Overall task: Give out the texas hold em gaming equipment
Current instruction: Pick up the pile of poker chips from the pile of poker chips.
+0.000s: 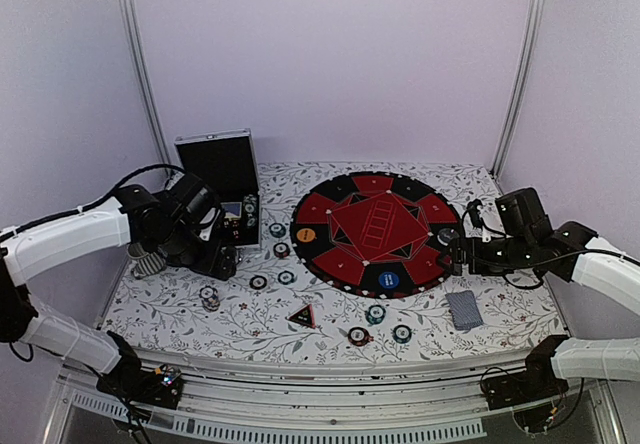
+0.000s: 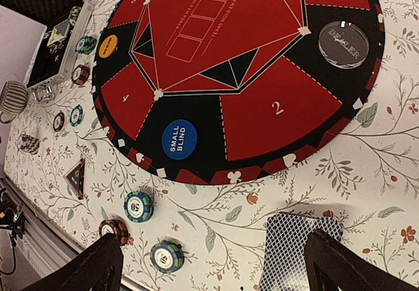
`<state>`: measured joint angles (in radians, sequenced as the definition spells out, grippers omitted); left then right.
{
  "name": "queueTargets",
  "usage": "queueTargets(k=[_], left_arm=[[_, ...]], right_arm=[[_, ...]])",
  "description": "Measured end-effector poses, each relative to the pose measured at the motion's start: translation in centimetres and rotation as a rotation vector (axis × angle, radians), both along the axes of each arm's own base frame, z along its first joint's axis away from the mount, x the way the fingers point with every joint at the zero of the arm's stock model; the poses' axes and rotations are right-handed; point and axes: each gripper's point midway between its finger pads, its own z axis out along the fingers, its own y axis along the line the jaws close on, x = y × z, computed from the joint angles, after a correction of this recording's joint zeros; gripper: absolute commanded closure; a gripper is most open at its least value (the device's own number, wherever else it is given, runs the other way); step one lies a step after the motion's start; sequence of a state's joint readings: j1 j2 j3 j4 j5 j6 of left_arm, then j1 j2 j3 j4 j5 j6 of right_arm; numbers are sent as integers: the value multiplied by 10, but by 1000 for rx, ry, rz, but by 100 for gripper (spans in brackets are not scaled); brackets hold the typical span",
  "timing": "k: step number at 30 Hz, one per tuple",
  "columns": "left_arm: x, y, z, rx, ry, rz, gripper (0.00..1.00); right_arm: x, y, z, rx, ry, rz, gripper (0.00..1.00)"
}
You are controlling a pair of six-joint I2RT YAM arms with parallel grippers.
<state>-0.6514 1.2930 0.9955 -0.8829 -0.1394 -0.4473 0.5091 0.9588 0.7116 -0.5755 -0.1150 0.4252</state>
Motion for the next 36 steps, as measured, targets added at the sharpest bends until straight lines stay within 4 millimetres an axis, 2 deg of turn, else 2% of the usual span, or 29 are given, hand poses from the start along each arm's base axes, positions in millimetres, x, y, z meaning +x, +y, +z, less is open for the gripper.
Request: queueTargets(k=[4,7,10,16,20,28,33,36], left_arm=[[-8,5,-27,9,52,24,2],[-16,16,-53,39,101,55,2],[-20,25,-69,59,129,81,2],[-15,28,-90,74,158,103,15],[-15,26,-95,62,163,91,32],[-15,23,-95,47,167,82,43],[-16,24,-92,45,163,87,54],[-16,25,-90,45,158,95,64]], right_arm=[[-1,1,-2,-2,-1,11,1],[-1,3,-1,2,-7,24,1],[-1,4,0,7,-11,32,1],[-1,4,-1,7,-11,32,1],[-1,4,-2,5,-9,31,1],[-1,3,-3,4,-7,30,1],[-1,3,-3,4,-6,31,1],[-1,3,-3,4,-6,31,1]])
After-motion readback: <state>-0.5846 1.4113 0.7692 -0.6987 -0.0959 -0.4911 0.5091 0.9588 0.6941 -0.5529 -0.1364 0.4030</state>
